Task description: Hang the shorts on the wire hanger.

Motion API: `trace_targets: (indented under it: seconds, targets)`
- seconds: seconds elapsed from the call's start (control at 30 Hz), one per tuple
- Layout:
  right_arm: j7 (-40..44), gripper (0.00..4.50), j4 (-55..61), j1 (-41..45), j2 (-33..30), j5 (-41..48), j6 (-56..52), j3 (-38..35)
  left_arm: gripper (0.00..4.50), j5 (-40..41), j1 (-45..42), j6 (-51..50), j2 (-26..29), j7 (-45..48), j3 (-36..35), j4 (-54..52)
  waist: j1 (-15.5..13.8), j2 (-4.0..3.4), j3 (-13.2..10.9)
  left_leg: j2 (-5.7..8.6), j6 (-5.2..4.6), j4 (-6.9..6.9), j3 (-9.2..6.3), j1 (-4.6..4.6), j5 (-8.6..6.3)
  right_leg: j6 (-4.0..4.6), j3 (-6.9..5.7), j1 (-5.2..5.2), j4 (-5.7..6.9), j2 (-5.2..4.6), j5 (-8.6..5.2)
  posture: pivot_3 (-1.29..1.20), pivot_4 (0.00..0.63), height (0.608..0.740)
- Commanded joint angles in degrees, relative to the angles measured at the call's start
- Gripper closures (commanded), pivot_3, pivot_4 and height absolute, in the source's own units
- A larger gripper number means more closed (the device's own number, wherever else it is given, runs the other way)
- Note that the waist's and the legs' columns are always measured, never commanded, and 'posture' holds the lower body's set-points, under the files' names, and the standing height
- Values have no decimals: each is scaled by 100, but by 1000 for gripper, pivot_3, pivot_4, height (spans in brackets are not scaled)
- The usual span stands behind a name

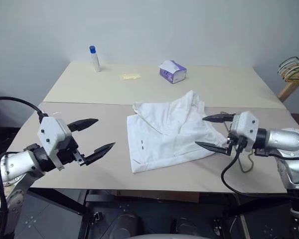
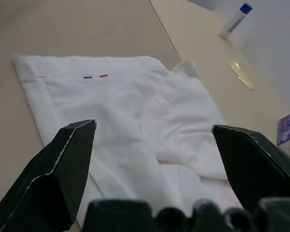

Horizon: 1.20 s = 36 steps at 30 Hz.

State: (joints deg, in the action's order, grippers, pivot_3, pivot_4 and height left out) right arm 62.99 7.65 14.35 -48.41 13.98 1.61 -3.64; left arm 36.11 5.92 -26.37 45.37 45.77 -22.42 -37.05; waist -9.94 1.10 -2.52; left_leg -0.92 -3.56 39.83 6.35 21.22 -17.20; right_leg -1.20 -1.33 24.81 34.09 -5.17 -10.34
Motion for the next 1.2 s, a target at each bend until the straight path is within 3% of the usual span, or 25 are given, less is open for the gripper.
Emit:
trace_targets:
  seconds: [0.03,0.4,0.8,0.97,1.07,1.2]
  targets:
    - [-187,19,-382,-105,-269,-1047,1289,215,0,-76,-99,158,17,6,58,-76,8,3,1,-1,0,0,0,0,0,0,0,0,0,0,-2,233,20,740]
    - [-1750,19,-2322,516,-758,-3979,3455,1319,0,-153,-292,287,30,146,366,-64,217,2,0,1,31,0,0,-4,19,-27,7,0,4,6,-21,225,19,740]
    - [-4126,19,-4375,1936,-374,-6179,3731,2479,0,-245,-319,388,-6,138,411,-70,480,5,1,2,62,0,-2,-11,39,-22,27,-6,5,9,-19,230,18,740]
    - [-4739,19,-4952,2263,-134,-6422,3792,2814,0,-282,-313,404,-13,128,425,-87,514,14,2,1,59,-1,-5,-37,38,-14,24,-40,1,8,-14,246,17,740]
    - [-4975,899,-5027,2351,-59,-6422,3872,2894,0,-305,-280,416,-4,162,435,-95,560,16,1,0,46,-3,-4,-62,30,-28,29,-59,2,7,-23,246,17,740]
    - [-5074,2392,-5023,2412,-76,-6396,3970,2963,0,-382,-223,442,-1,233,554,-91,617,15,1,0,32,-7,-1,-69,22,-25,37,-58,10,8,-21,242,12,740]
